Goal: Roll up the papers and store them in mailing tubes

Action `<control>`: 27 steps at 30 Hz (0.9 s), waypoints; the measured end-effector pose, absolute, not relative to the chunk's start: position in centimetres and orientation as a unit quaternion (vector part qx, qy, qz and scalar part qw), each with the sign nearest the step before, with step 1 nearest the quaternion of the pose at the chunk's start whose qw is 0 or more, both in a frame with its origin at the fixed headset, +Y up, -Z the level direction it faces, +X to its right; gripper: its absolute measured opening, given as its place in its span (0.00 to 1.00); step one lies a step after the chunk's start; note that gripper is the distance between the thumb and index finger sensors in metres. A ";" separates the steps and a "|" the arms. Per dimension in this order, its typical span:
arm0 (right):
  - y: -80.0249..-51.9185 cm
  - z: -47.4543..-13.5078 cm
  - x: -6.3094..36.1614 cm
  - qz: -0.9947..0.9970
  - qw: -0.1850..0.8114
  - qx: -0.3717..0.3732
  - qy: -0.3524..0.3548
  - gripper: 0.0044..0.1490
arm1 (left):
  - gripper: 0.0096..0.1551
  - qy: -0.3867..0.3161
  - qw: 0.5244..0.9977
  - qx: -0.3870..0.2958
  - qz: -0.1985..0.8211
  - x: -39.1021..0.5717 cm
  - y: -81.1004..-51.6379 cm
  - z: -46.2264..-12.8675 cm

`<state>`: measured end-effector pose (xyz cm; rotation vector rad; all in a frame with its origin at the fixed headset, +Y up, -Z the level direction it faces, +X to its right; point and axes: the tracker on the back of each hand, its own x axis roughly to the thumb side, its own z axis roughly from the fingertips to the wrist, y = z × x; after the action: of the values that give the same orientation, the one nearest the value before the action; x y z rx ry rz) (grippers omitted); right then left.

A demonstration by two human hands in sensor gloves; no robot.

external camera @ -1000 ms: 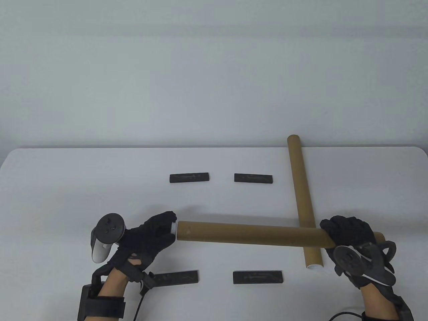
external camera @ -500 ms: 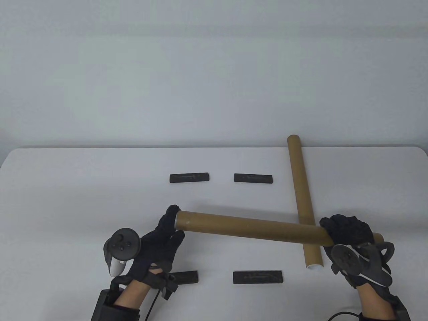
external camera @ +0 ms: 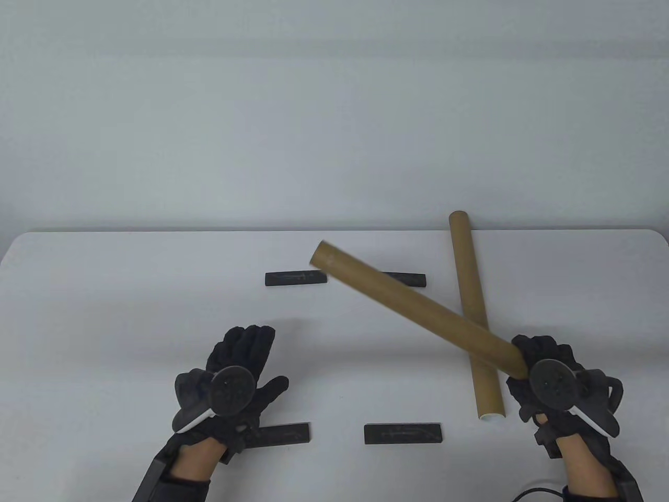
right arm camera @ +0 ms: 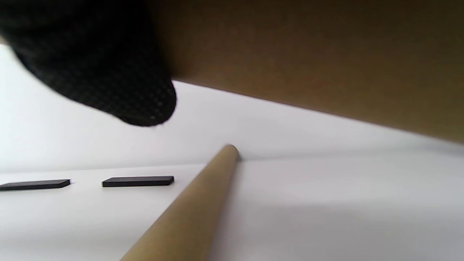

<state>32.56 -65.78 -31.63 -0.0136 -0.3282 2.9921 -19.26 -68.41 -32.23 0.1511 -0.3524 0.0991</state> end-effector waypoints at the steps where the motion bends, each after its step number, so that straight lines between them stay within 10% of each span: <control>1: -65.9 -31.9 33.3 0.991 0.095 -0.022 -0.093 0.50 | 0.54 -0.170 0.983 0.072 0.018 -19.0 -68.5 -32.2; 12: -70.8 -37.0 39.8 0.940 0.158 -0.278 0.117 0.52 | 0.54 -0.186 0.981 0.051 0.013 -18.5 -69.0 -31.9; 27: -74.6 -42.0 39.3 0.908 0.129 -0.355 0.181 0.53 | 0.53 -0.176 0.983 0.037 0.025 -19.2 -69.3 -32.2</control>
<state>39.26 -74.58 -41.99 -1.0310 0.5271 2.6400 -19.16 -69.28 -32.23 0.0745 -0.3538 0.0512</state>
